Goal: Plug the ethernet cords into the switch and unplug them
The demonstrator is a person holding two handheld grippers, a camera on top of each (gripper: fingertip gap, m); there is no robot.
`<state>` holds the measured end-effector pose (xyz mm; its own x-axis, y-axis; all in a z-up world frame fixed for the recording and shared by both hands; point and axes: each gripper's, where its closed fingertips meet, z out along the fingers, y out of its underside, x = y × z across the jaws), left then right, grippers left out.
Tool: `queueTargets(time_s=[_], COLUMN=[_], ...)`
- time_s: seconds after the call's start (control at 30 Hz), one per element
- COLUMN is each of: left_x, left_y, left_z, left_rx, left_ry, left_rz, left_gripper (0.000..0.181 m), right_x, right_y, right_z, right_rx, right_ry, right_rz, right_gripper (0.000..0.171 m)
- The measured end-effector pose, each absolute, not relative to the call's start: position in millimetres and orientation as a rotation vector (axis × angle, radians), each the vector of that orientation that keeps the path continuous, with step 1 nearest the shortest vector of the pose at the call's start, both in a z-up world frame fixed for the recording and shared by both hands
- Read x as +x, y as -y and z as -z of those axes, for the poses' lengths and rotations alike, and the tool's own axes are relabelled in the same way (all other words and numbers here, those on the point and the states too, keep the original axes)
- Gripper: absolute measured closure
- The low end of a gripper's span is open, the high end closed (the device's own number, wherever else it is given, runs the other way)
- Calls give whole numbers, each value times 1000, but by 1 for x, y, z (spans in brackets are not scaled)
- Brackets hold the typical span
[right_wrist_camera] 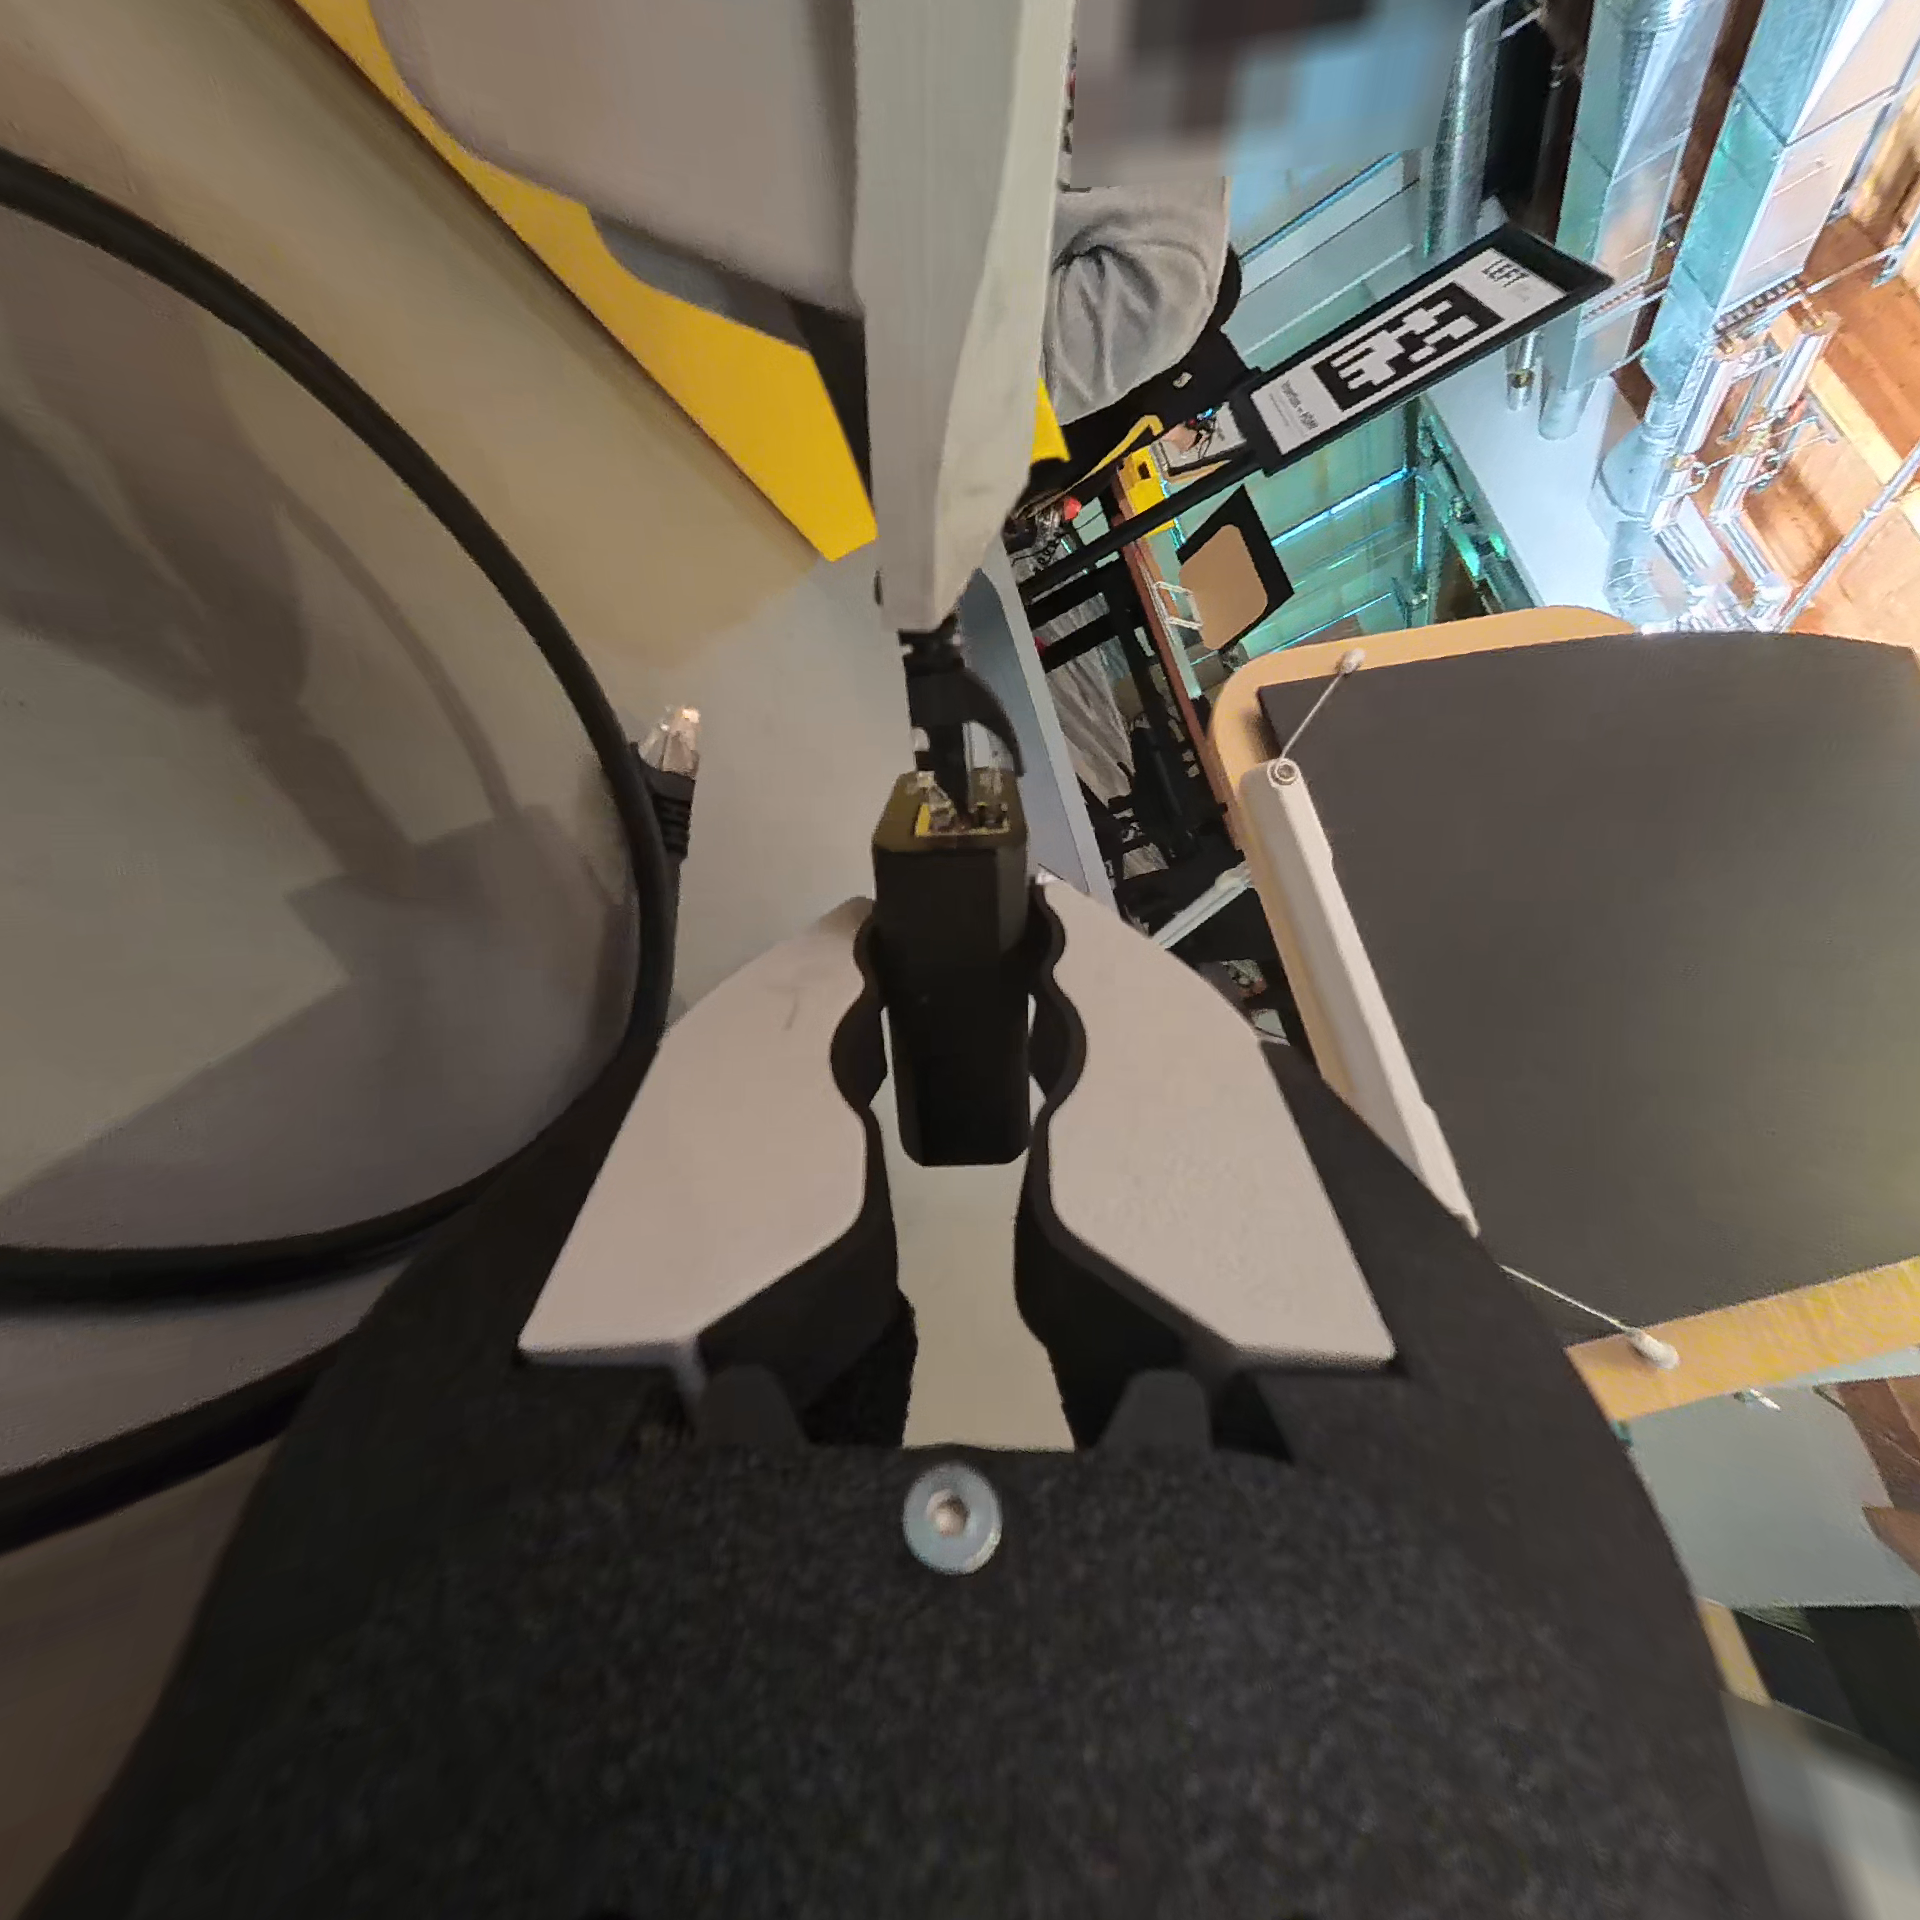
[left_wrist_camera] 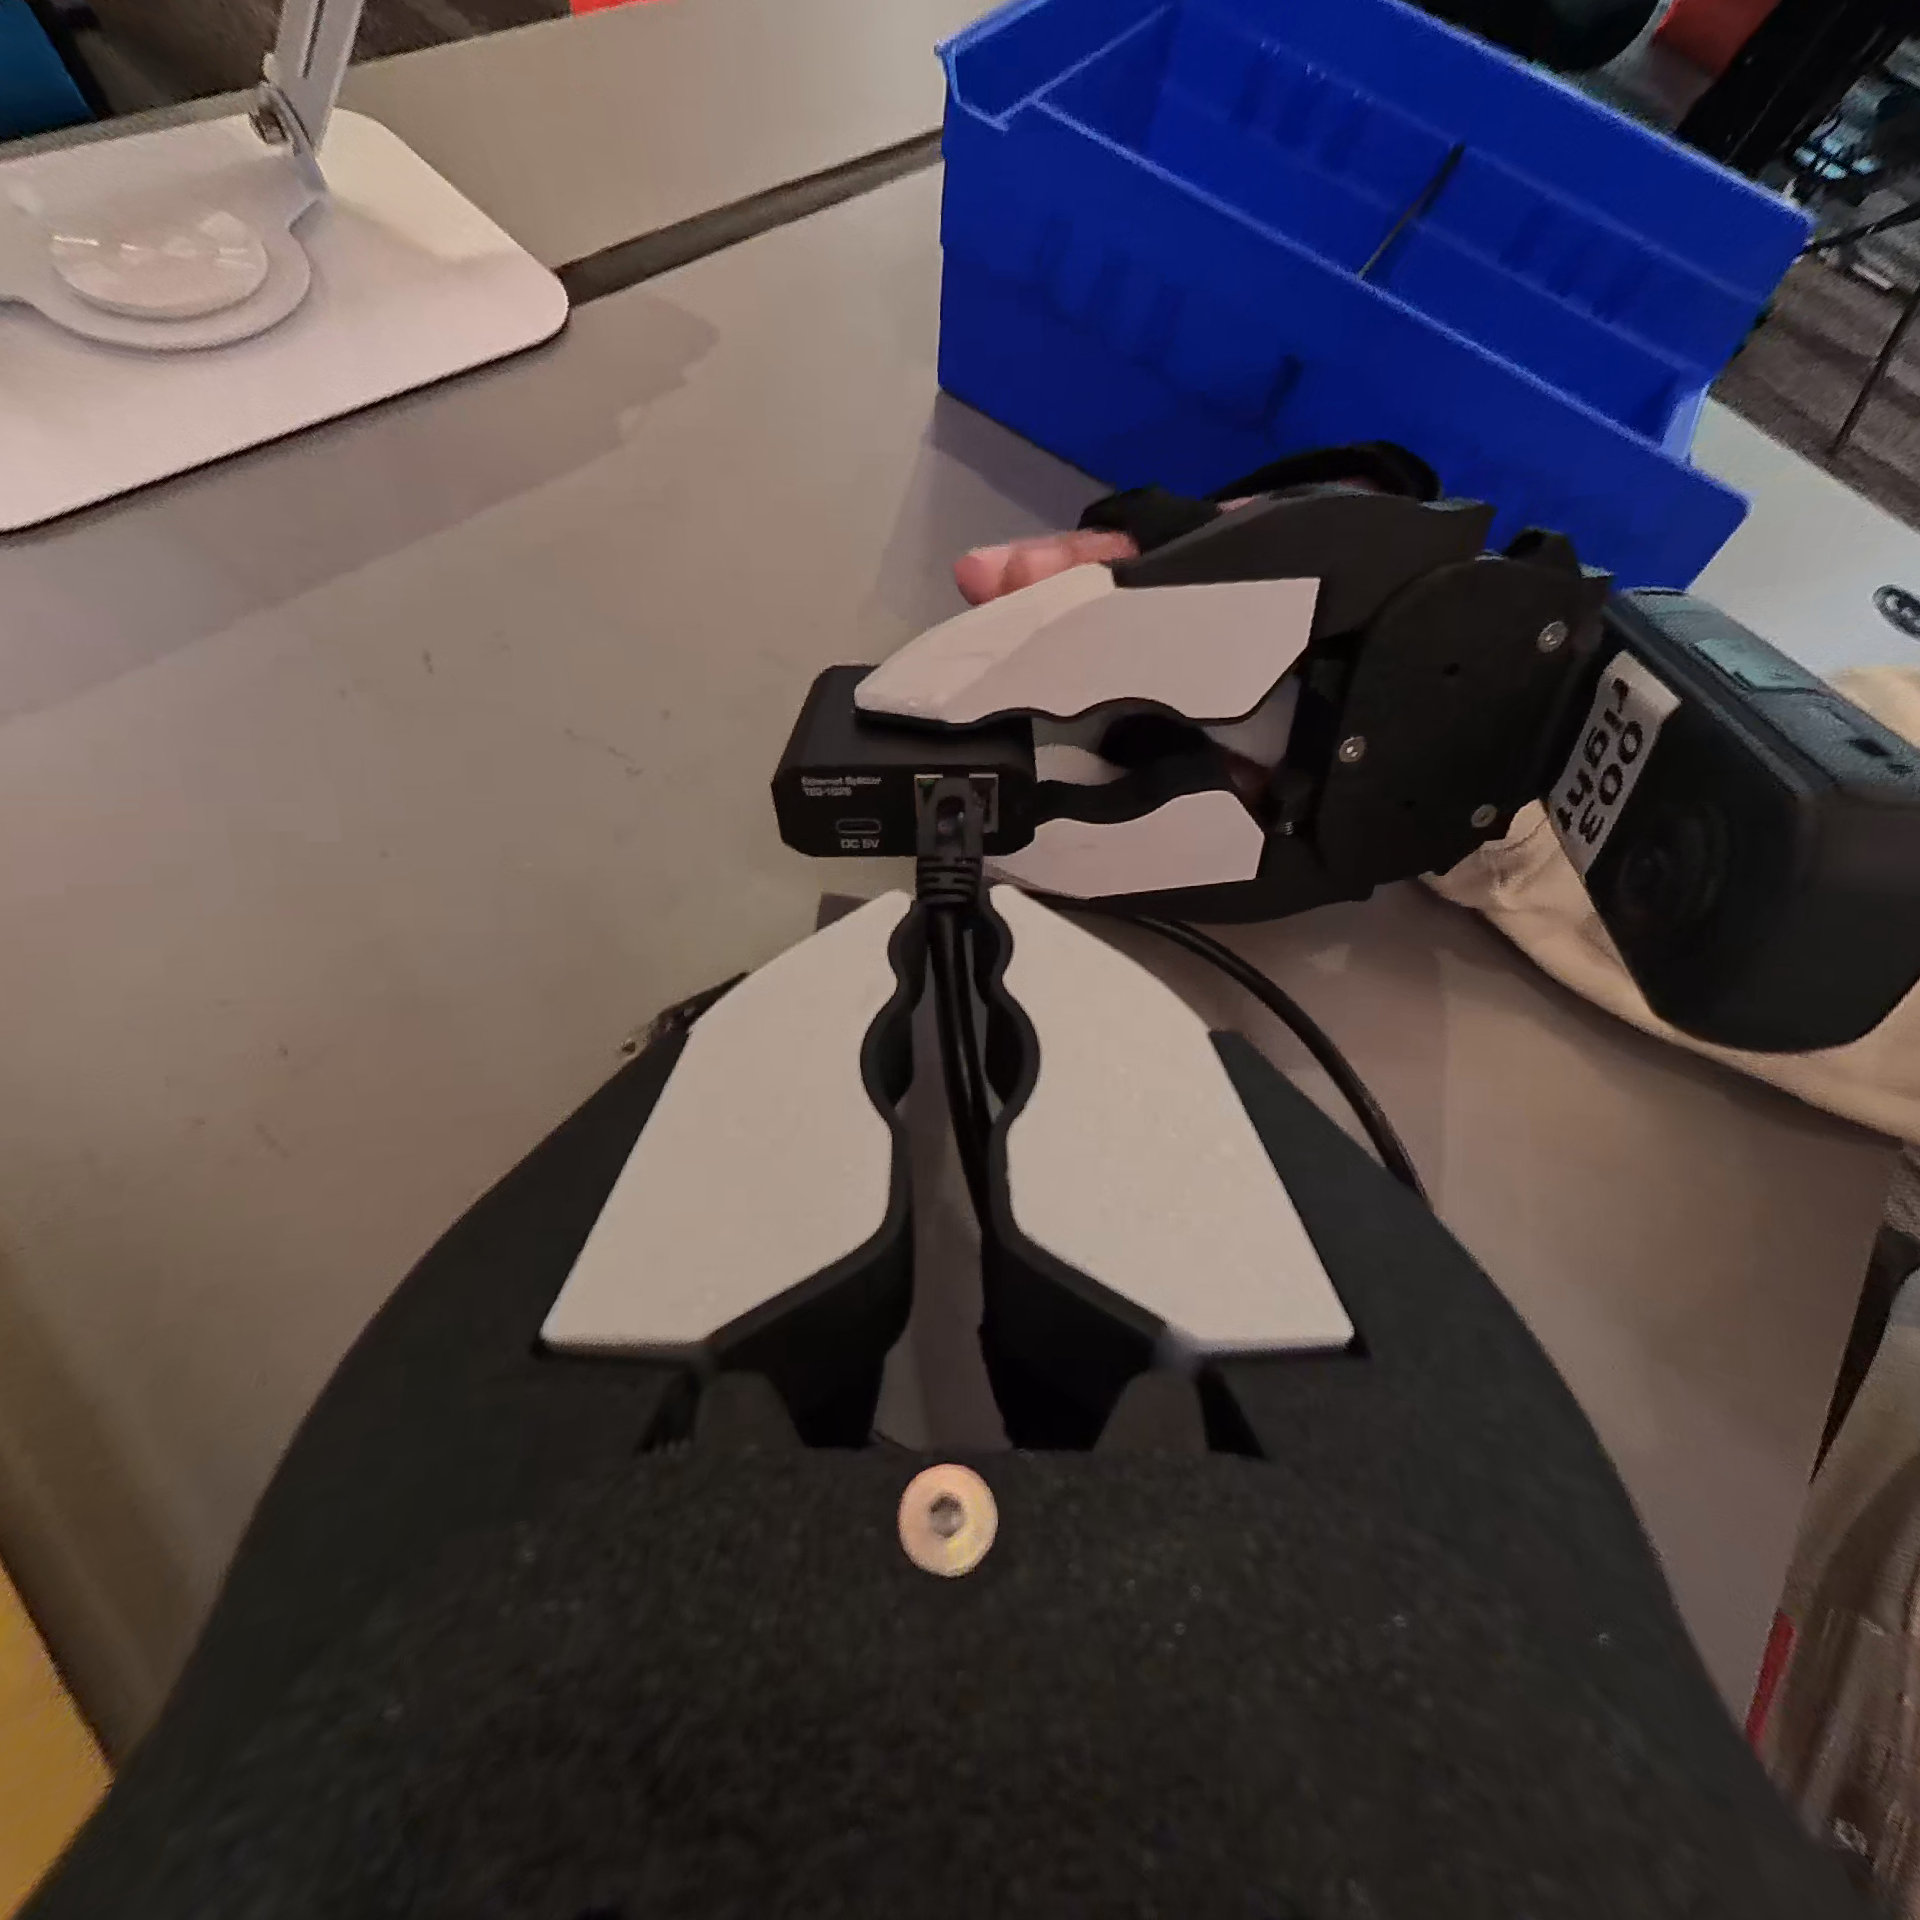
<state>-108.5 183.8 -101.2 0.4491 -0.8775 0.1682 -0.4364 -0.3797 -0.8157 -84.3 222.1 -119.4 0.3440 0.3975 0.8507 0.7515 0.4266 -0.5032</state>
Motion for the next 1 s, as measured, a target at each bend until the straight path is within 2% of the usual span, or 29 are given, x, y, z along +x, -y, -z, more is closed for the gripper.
queueTargets(time_s=[0.53, 0.7, 0.83, 1.0], left_x=[-110, -116, -120, -126], left_y=[-188, -182, -172, -146], left_z=[112, 101, 81, 43], left_rx=[-2033, -2027, -1955, -1778], left_ry=[-1085, -1153, -1184, -1153], left_rz=[784, 869, 1102, 1620], left_gripper=[173, 173, 173, 173], right_x=[-87, -93, -97, -98], right_y=[-224, -215, -200, -179], right_z=[129, 118, 96, 61], right_rx=[-1197, -1142, -1147, -1118], right_ry=[1317, 1265, 1149, 1005], right_rz=[371, 205, -60, -453], right_gripper=[148, 146, 138, 110])
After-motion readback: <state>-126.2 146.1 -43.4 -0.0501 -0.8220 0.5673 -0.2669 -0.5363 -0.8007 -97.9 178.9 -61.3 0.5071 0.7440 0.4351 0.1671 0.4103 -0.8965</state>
